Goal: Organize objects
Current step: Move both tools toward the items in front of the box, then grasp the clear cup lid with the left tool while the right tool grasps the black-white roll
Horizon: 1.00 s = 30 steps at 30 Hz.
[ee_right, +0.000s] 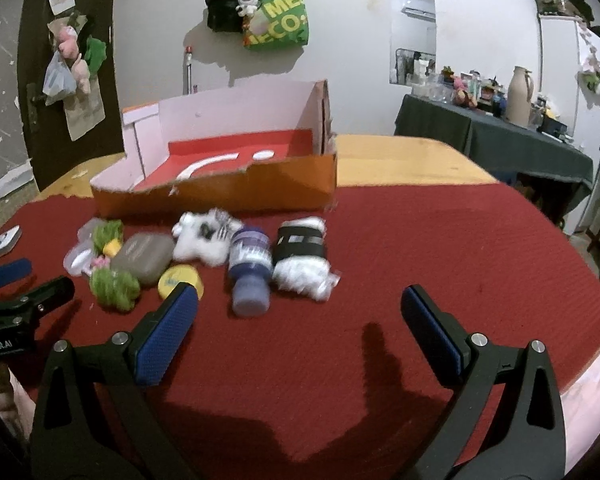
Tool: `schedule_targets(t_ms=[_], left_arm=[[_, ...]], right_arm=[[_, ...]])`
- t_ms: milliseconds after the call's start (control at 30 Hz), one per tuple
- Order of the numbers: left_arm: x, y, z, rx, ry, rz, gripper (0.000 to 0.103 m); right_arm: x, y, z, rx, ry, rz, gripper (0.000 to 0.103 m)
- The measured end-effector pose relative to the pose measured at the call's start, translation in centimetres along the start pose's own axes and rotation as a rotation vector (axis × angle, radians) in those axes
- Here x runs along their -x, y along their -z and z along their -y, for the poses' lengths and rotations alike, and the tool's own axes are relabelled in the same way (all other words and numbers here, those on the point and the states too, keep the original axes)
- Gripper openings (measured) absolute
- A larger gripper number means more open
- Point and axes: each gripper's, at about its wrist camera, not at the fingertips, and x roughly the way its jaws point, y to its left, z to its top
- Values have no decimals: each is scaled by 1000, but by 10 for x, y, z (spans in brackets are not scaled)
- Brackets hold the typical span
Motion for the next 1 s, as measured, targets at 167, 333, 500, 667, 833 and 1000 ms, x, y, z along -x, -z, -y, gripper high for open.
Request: schedule_targets(t_ms=[167,333,500,667,833,1000], left_arm=[[-7,-17,-10,30,37,-44,103],[-18,-28,-18,31,42,-112,103],[-28,-31,-17,-26,47,-153,103],[-37,-33,-17,-56,52,-186,103],[-46,-34,-17,-85,51,-216,103],[-53,-33,-18,-111,47,-231,103]], right_arm=[[-3,-19,9,20,27,0,103],[-18,-34,27,-13,25,-64,103],[-37,-37,34,3,57,-147,103],[-48,-34,29,45,34,-215,103],[-58,-31,27,71,42,-257,103],[-60,-34,26,92,41,-264,103]])
